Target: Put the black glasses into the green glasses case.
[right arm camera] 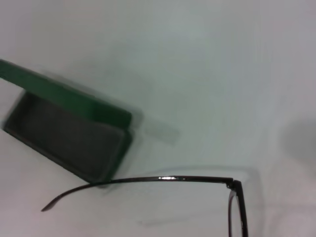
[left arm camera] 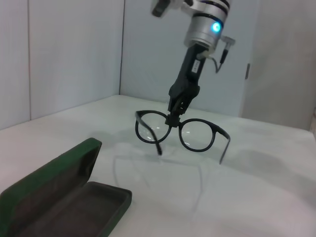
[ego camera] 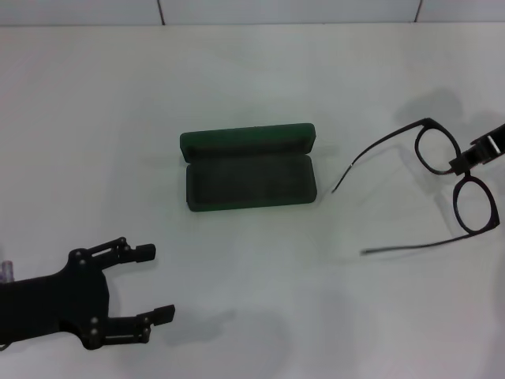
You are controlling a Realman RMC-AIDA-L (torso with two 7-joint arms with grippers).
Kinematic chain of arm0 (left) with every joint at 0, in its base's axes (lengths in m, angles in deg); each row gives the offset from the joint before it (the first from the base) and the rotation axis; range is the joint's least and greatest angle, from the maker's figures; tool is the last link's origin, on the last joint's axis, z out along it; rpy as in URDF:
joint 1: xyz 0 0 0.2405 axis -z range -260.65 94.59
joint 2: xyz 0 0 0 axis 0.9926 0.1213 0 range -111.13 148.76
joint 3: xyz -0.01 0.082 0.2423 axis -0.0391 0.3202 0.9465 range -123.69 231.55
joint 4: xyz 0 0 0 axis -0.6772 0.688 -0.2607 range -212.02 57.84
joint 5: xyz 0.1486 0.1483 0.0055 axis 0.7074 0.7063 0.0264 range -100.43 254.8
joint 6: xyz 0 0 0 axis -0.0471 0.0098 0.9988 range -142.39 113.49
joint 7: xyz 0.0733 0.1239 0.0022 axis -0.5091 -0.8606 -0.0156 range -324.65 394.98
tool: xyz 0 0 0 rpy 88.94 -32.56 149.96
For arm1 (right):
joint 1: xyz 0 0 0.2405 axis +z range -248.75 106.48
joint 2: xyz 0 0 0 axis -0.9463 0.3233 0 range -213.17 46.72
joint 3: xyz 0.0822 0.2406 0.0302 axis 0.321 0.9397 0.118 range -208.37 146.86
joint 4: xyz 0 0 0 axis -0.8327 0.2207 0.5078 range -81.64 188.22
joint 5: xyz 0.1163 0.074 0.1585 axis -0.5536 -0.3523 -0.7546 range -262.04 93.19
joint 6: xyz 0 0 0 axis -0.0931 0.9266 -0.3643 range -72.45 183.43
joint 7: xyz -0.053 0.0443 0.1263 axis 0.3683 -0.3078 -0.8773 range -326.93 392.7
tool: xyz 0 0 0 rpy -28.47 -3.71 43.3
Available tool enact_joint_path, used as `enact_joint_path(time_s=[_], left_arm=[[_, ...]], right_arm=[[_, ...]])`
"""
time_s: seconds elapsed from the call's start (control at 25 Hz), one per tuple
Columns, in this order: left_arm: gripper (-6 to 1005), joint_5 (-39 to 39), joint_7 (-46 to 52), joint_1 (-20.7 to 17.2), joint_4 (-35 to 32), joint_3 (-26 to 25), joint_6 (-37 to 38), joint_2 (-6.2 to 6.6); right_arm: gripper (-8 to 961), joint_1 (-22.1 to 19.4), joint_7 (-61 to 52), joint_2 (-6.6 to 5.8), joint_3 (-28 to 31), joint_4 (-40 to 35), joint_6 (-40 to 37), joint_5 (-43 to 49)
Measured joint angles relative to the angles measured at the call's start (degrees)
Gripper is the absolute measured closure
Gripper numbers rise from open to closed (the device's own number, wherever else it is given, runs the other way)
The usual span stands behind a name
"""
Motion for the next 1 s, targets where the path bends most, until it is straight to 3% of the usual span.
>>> enact_joint_path(time_s=[0.36,0.6,0.8,1.0], left_arm=[[118,-0.82,2.51,3.24,4.38,0.0,0.41,0.19],[118,-3.51,2.63,4.47,5.82,-0.09,1.75,0.24],[118,-3.73,3.01,6.65,6.76,0.22,2.09,-0.07],[118,-4.07,3.06,10.0,10.07,0.17,3.81,0.02]], right_arm=[[914,-7.07,18.56,0.01,6.52,-2.56,0.56,-13.21],[914,-14.45,38.18,3.09,6.78,-5.34,6.37,-25.13],[914,-18.22,56.24,3.46,6.63,0.83,10.07,-41.89],[915,-19.03,70.58,3.59,6.41,6.55,9.75,-49.8]])
